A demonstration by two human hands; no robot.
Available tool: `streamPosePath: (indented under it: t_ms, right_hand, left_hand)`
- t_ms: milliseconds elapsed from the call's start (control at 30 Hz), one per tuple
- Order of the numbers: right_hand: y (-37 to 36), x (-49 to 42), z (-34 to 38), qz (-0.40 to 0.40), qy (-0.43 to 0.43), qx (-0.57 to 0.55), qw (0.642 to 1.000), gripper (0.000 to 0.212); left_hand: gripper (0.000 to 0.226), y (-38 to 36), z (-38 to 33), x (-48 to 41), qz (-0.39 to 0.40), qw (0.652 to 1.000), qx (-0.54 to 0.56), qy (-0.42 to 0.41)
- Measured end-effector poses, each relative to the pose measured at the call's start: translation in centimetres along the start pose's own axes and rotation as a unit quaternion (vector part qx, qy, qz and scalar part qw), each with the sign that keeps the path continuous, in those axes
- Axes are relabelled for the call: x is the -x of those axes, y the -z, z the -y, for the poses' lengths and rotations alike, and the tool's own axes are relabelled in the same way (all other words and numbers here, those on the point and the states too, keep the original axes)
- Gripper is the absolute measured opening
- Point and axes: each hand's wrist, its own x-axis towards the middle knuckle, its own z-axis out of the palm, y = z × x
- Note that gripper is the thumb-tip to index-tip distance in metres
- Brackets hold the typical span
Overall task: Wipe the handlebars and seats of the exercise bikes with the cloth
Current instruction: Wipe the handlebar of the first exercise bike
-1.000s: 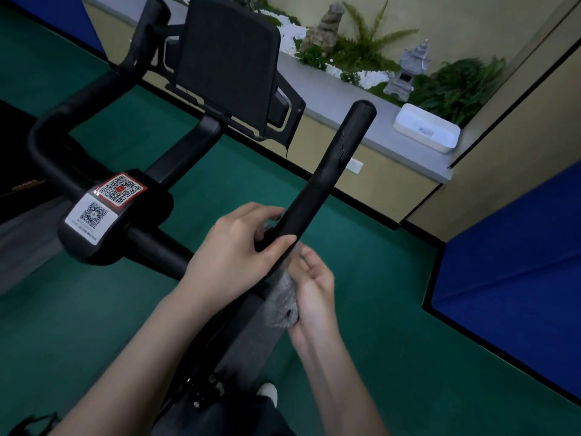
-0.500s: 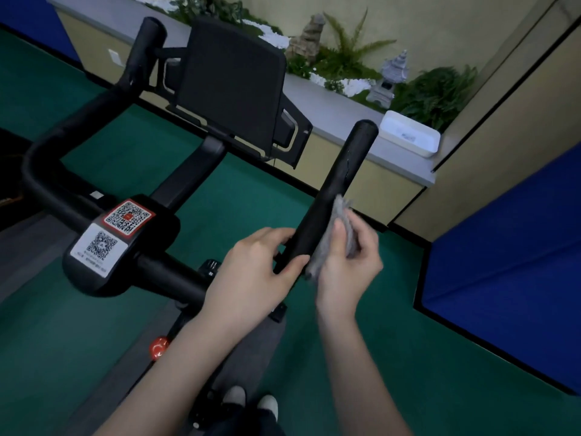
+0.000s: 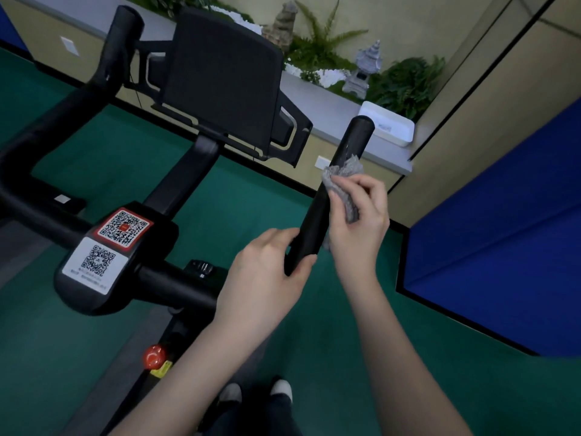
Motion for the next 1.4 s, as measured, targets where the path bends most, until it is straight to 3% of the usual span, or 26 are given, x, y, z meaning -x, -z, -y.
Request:
streamPosePath:
  t_ms: [167, 367, 467, 600, 733, 1200, 1400]
  right_hand:
    - [0.8, 1.0, -0.5, 0.042, 0.029, 0.014, 0.999, 0.020]
    - [0.0, -1.2, -0.8, -0.023, 0.012, -0.003, 1.000, 0.020]
    - [0.5, 0.6, -1.0, 0.018, 0.007, -0.025, 1.000, 0.021]
    - [1.1, 0.1, -1.4, 0.069, 0.071, -0.019, 0.995, 0.023]
    - [1.1, -2.6, -1.8, 0.067, 0.107, -0.009, 0.992, 0.024]
    - [-0.2, -4.3, -2.6, -0.018, -0.016, -0.129, 0.991, 0.020]
    - [-0.1, -2.3, -2.2, -0.038, -0.157, -0.230, 0.960, 0.020]
  left_hand:
    - [0.036, 0.0, 0.0, 0.0, 0.005, 1.000, -0.002, 0.006]
    - [0.044, 0.2, -0.2, 0.1, 0.018, 1.000, 0.008, 0.024]
    - [0.045, 0.3, -0.6, -0.1, 0.012, 0.999, 0.008, 0.033]
    - [0.053, -0.2, -1.5, -1.0, 0.023, 0.998, -0.052, 0.040]
    - [0.052, -1.1, -2.4, -2.7, 0.023, 0.996, -0.047, 0.069]
    - [0.040, -3.0, -2.5, -3.5, -0.047, 0.995, 0.008, 0.089]
    - [0.040, -2.9, -2.4, -3.4, -0.046, 0.996, 0.015, 0.081]
